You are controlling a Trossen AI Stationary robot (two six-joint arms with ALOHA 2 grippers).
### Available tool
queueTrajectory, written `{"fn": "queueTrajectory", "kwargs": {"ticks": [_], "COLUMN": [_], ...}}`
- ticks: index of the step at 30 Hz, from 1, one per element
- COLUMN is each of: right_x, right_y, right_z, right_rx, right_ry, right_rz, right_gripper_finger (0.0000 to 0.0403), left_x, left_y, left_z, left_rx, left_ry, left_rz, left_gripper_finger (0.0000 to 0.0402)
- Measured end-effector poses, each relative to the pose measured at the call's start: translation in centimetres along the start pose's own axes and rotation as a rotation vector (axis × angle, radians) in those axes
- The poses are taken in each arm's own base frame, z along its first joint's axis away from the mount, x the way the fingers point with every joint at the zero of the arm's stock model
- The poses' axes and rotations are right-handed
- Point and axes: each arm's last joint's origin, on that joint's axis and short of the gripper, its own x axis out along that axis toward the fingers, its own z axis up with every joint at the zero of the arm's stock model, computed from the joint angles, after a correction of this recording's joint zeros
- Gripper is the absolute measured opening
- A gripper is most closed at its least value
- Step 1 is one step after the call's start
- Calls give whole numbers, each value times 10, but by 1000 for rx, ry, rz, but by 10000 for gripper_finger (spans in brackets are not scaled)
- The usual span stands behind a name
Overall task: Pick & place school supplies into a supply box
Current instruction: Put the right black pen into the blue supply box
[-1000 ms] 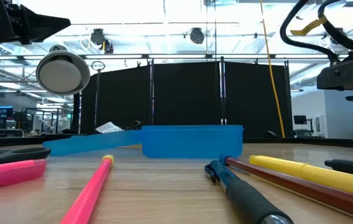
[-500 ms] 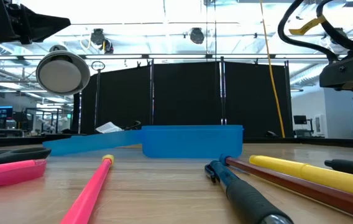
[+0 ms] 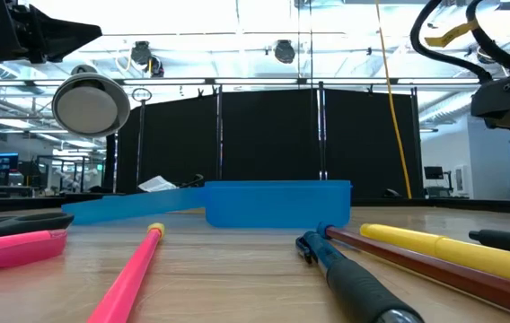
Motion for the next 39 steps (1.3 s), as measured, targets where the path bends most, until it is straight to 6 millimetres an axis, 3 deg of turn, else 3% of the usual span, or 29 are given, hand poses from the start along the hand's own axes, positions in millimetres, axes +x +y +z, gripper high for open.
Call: {"fn": "queueTrajectory", "kwargs": {"ticks": [18,27,33,39], "right_x": [-19,-24,-25,-15], "right_y": [13,15,27,27], "right_z": [18,19,14,13], "right_rx": [-51,-75,-117,-106], "right_ry": [15,20,53,47], "right_rz": [154,185,308,255], "right_gripper_finger": [1,2,36,114], "left_x": [0,0,0,0], "left_y": [0,0,0,0], "left_z": [0,0,0,0], "left_rx": [1,2,-4,-8], "left_ry": [-1,0,0,0], "left_rz": [0,0,-1,-1], "left_gripper_finger": [47,47,47,47]}}
